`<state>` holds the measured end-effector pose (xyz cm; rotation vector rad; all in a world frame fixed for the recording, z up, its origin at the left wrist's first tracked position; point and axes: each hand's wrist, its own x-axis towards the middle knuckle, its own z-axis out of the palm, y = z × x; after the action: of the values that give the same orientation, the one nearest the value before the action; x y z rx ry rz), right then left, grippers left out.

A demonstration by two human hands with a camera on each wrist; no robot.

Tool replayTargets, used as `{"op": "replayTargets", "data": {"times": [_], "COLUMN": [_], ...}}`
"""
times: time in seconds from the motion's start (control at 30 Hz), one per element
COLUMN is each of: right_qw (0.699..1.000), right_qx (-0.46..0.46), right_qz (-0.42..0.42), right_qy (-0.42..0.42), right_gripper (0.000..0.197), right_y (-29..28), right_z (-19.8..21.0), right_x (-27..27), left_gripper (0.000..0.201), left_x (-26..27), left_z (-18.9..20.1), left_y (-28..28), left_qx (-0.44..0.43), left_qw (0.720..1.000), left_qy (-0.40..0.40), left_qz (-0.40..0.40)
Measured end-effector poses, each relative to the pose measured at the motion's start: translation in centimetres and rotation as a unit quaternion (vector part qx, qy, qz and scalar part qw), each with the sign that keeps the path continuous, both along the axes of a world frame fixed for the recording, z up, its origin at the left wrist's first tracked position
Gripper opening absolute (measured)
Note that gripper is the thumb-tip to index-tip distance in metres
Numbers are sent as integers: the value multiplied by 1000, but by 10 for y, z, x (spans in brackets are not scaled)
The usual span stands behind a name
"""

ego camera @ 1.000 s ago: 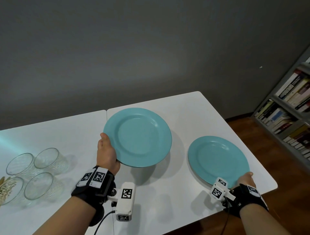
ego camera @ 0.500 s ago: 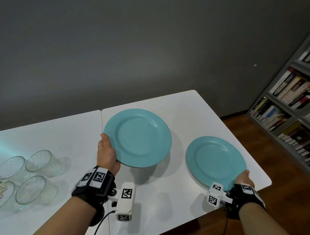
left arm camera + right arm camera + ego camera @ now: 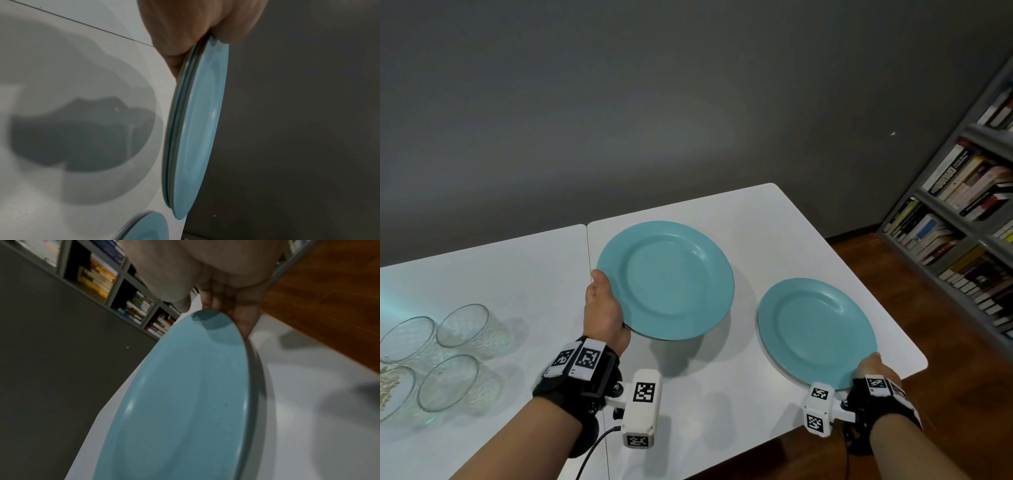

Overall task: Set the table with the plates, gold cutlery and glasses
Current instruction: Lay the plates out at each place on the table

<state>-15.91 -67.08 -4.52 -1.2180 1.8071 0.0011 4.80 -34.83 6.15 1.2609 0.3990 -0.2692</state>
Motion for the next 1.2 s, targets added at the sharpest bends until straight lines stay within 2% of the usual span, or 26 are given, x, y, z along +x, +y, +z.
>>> {"op": "replayTargets", "data": {"times": [0.13,0.23,0.3,0.4,0.47,0.53,0.63,0.7,0.8,0.93,1.1,1.2], "right_qw": [999,999,994,974,955,933,894,887,889,885,882,873], "right_qx": [-23,-49,-98,-173,-136,-42,48,59,-3,-40,-8,27], "right_qz": [35,-2,31,114,173,195,213,195,212,199,129,97], "right_qy": [-26,7,20,-96,-197,-299,-391,-415,-405,-420,-454,-477], "right_gripper": [53,64,60,48,44,37,34,39,37,33,19,20], "right_y": [3,16,35,63,86,116,154,168,179,198,223,237], "right_z": [11,31,54,75,83,90,104,108,112,115,125,134], "right_x": [4,11,21,53,78,99,114,115,114,115,117,123], "left_gripper": [51,52,53,54,53,53,49,49,55,36,30,34], "left_x": [-5,-11,-16,-20,-24,-30,-41,-45,-49,-52,-48,-41], "left_z": [1,2,3,3,4,4,7,9,11,10,13,19], "left_y": [6,13,23,24,21,20,25,30,42,57,84,102], "left_qx": [-3,-7,-10,-15,-19,-30,-52,-62,-81,-116,-127,-117], "left_qw": [1000,1000,1000,1000,999,999,998,997,995,993,992,993], "left_qy": [3,4,4,5,13,25,36,46,62,35,3,-13], "left_qz": [-4,-5,1,-15,-26,-29,-30,-23,10,4,12,26]}}
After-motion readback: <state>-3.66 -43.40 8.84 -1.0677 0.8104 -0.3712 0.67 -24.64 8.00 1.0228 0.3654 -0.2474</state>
